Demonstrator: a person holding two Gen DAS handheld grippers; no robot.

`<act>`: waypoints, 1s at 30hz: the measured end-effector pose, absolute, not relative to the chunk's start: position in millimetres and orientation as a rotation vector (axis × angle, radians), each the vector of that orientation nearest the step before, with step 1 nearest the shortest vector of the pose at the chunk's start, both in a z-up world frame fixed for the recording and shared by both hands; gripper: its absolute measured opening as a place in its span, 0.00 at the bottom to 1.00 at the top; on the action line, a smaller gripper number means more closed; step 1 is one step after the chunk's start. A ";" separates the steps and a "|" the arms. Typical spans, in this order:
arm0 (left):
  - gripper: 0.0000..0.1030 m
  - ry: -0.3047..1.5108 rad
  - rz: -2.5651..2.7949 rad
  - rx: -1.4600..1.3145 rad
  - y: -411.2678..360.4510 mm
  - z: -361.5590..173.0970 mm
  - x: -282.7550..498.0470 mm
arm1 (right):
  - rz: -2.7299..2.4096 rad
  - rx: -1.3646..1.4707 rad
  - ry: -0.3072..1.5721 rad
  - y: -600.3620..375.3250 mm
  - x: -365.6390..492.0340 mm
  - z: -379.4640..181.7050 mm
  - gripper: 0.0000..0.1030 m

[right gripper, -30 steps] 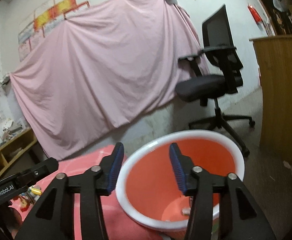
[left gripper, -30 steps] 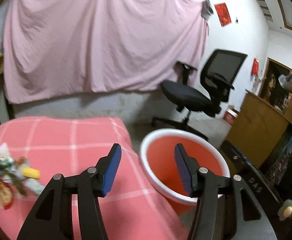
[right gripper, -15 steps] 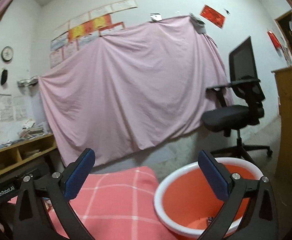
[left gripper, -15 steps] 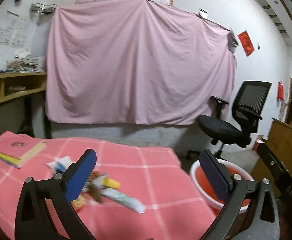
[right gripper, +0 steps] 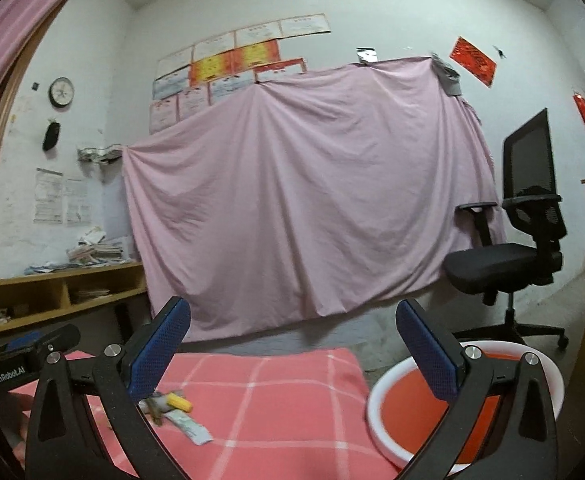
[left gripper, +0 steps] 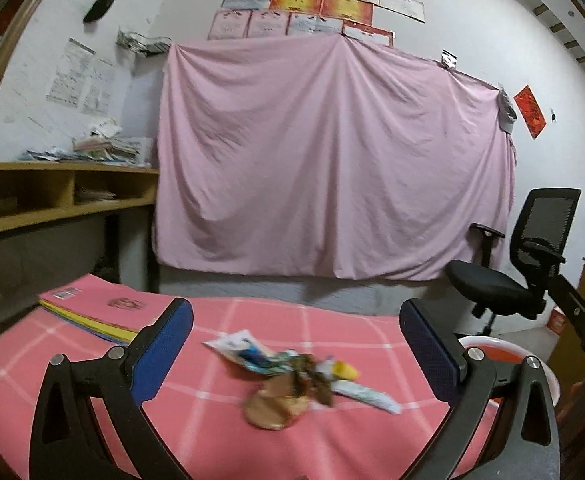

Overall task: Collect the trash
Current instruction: 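Move both open tools back to the trash pile, then reach left tool toward brown cardboard scrap while right tool reaches toward white-green ticket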

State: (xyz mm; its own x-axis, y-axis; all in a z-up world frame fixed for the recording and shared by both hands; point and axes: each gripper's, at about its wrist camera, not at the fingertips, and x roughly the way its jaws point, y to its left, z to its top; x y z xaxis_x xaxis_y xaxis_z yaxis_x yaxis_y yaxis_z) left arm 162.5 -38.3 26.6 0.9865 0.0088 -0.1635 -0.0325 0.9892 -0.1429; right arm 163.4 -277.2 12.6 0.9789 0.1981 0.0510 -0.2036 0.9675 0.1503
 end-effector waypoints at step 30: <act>0.93 0.563 -0.083 -0.132 -13.9 -19.3 207.0 | 0.386 0.048 0.407 -209.4 230.6 -21.4 0.83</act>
State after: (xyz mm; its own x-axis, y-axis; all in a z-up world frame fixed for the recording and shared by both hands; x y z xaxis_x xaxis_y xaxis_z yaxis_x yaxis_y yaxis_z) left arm 207.0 -13.9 -19.3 0.8428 -0.1147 -0.5259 0.0428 0.9882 -0.1470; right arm 230.6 -209.4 -21.4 0.8468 0.3751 -0.3771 -0.3562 0.9265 0.1218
